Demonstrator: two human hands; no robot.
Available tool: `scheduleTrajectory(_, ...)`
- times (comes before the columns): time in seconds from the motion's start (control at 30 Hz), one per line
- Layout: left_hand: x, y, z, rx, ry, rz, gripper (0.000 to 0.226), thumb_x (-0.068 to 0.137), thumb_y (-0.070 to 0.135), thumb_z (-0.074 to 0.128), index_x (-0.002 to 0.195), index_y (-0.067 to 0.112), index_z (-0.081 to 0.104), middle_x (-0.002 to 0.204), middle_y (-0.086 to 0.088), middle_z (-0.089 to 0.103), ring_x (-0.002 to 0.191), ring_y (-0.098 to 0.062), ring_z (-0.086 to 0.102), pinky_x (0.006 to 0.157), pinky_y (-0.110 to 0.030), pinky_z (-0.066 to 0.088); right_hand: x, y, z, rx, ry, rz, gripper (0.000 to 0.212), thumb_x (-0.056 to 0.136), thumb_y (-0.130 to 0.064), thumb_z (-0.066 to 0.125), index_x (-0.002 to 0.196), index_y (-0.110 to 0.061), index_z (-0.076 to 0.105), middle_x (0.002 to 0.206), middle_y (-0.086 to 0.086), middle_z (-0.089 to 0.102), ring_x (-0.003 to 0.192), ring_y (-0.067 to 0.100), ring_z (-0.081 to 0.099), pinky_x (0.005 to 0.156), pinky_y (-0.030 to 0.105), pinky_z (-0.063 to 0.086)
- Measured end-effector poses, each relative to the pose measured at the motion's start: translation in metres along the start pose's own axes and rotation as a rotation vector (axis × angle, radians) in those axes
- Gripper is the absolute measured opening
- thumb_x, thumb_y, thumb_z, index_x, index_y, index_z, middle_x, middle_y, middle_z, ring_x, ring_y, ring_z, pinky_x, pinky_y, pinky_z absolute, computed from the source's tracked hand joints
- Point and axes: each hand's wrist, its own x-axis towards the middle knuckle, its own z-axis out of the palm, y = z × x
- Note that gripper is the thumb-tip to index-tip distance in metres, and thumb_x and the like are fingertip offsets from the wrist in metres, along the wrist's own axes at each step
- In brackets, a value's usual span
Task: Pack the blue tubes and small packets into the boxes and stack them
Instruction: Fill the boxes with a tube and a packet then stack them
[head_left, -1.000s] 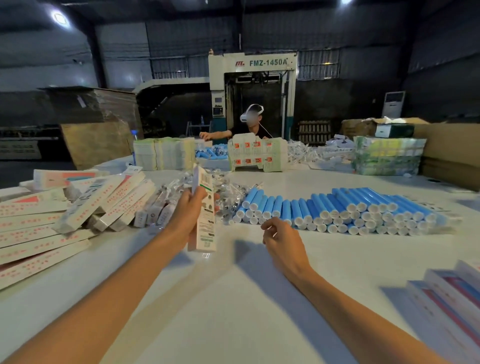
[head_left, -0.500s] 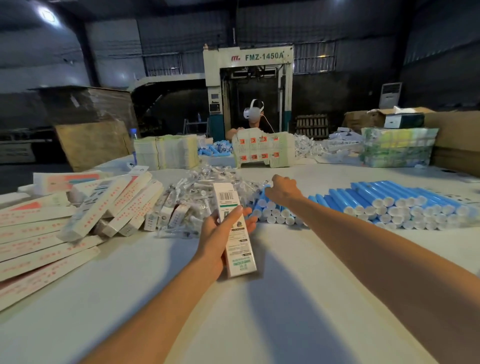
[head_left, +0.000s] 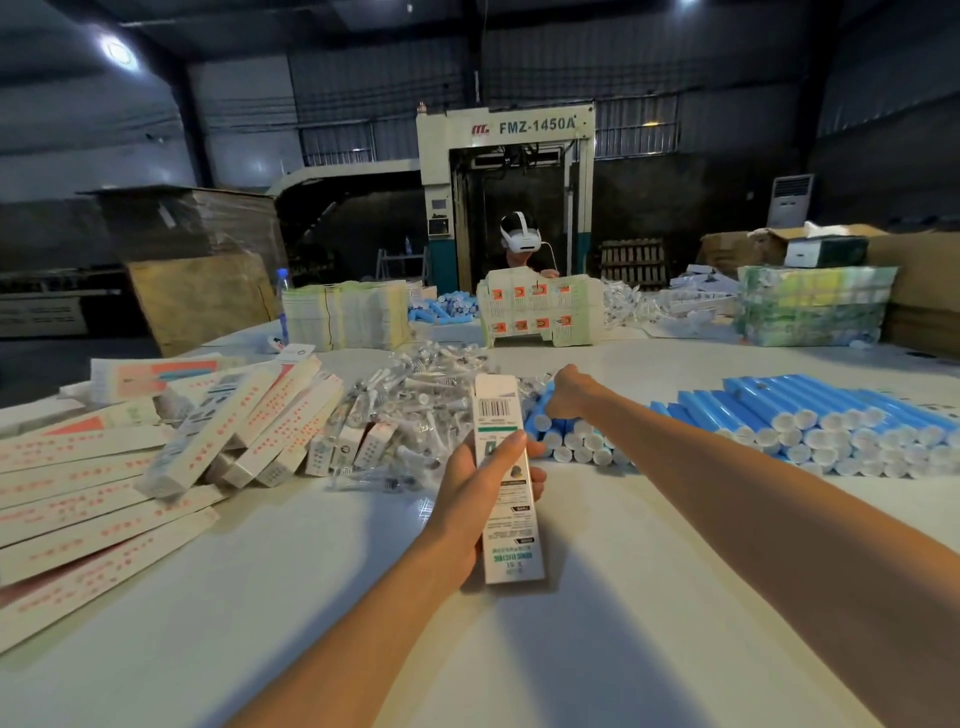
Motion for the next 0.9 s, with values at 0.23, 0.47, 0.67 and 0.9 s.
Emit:
scheduleTrajectory(0.23,-0.004,0.004,0.001,0.065,0.019,0.009,0.036,0.096,0.030,0.076,0.124,0.010,0.067,0.107,-0.009,0.081,0.080,-0.022,0.076,0.071,-0.029,0.062,-0.018,0.025,0.014,0.043,0.139,0.062,0.048,0.104,-0.010,0.046,0.146,0.003,0.026,0.144,0.029,0.041,0.131,0.045,0.049,0.103,0.047,0.043)
scheduleTrajectory(0.47,-0.007,0.011,0.005,0.050,-0.015,0.022,0.047,0.086,0.030,0.085,0.125,0.010,0.068,0.105,-0.010,0.081,0.080,-0.021,0.077,0.070,-0.028,0.062,-0.081,0.029,-0.035,0.961,0.301,-0.162,0.029,0.110,-0.038,0.033,0.115,-0.011,0.044,0.105,0.008,0.058,0.081,0.013,0.052,0.067,0.033,0.042)
scheduleTrajectory(0.67,-0.013,0.009,0.008,0.083,-0.097,0.036,0.057,0.082,0.039,0.091,0.126,0.014,0.065,0.108,-0.016,0.078,0.077,-0.025,0.073,0.070,-0.034,0.060,-0.123,0.003,-0.075,1.595,0.184,-0.464,0.020,0.112,-0.023,0.042,0.123,-0.009,0.049,0.105,0.009,0.061,0.092,0.015,0.061,0.070,0.021,0.057)
scheduleTrajectory(0.9,-0.017,0.010,0.010,0.093,-0.127,0.056,0.055,0.086,0.035,0.087,0.129,0.012,0.061,0.110,-0.015,0.078,0.078,-0.026,0.070,0.071,-0.035,0.060,-0.131,-0.003,-0.064,1.163,0.235,-0.487,0.058,0.109,-0.015,0.051,0.154,-0.025,0.017,0.124,0.022,0.061,0.101,0.018,0.063,0.086,0.031,0.053)
